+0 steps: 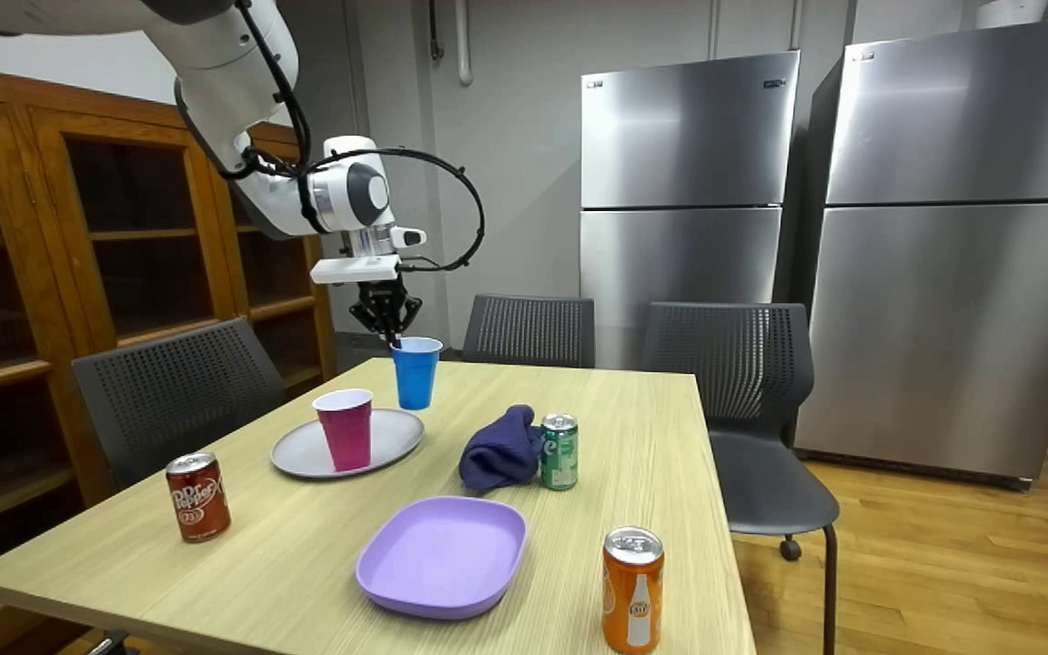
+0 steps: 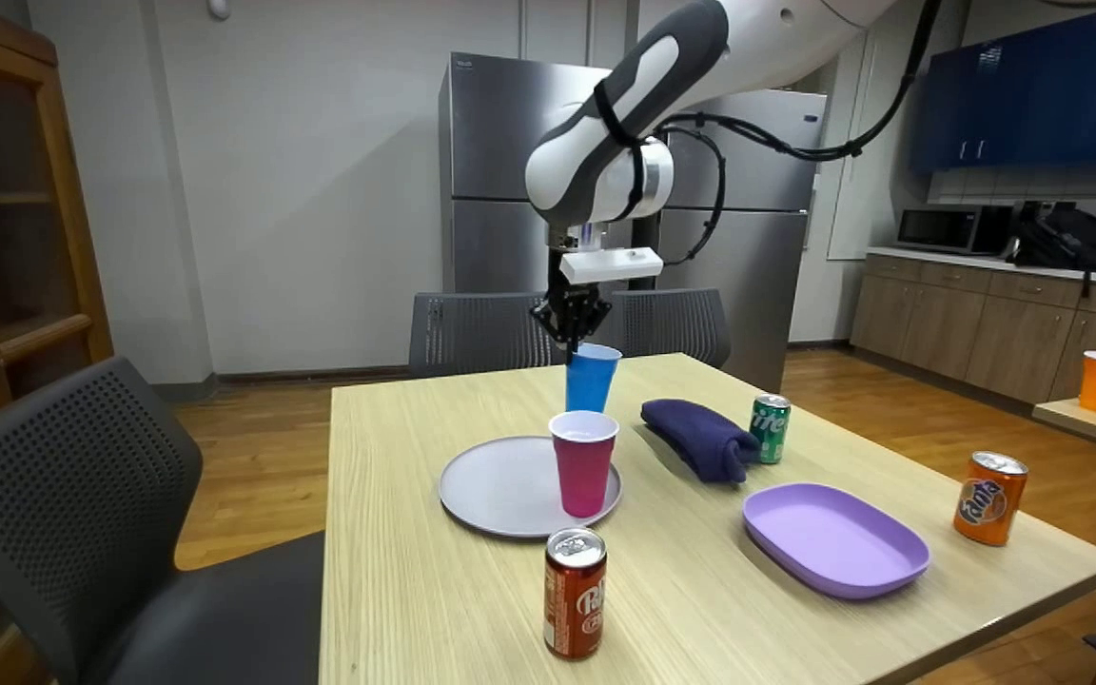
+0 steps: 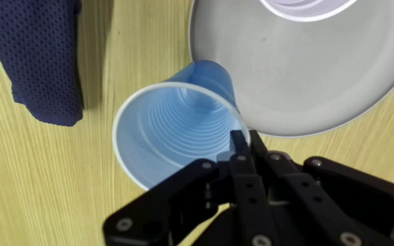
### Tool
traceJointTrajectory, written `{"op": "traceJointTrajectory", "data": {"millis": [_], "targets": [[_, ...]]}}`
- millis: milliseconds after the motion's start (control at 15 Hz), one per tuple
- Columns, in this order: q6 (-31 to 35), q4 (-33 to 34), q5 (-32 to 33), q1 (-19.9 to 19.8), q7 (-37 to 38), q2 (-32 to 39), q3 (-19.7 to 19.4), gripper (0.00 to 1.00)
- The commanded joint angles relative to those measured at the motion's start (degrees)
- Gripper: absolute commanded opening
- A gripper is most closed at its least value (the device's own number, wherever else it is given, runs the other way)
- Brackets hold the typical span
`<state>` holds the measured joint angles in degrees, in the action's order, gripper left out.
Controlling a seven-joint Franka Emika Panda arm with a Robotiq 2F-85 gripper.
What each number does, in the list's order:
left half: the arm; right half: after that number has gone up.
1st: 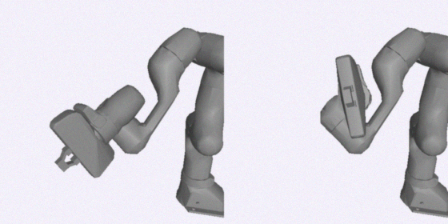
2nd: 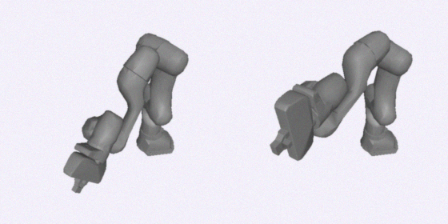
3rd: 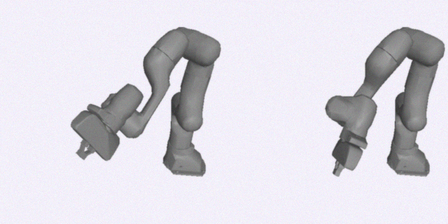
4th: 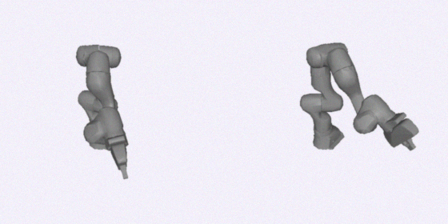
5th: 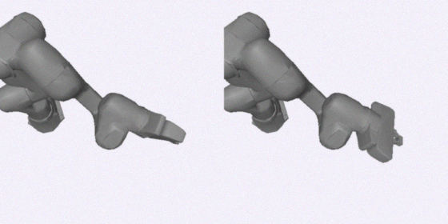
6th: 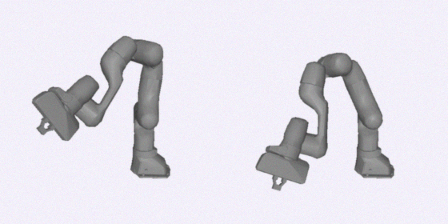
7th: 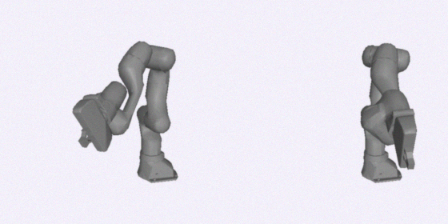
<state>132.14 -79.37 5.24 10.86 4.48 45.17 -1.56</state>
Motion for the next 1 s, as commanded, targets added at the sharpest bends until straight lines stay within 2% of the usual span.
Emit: {"op": "traceJointTrajectory", "data": {"millis": [0, 467, 933], "targets": [[-1.42, 2.71, 3.0, 2.6, 2.57, 1.12, -0.41, 0.01], [-0.86, 3.14, 4.65, 5.36, 5.77, 3.31, -0.58, 0.01], [-0.73, 4.54, 4.36, 6.08, 8.68, 6.34, -0.88, 0.01]]}}
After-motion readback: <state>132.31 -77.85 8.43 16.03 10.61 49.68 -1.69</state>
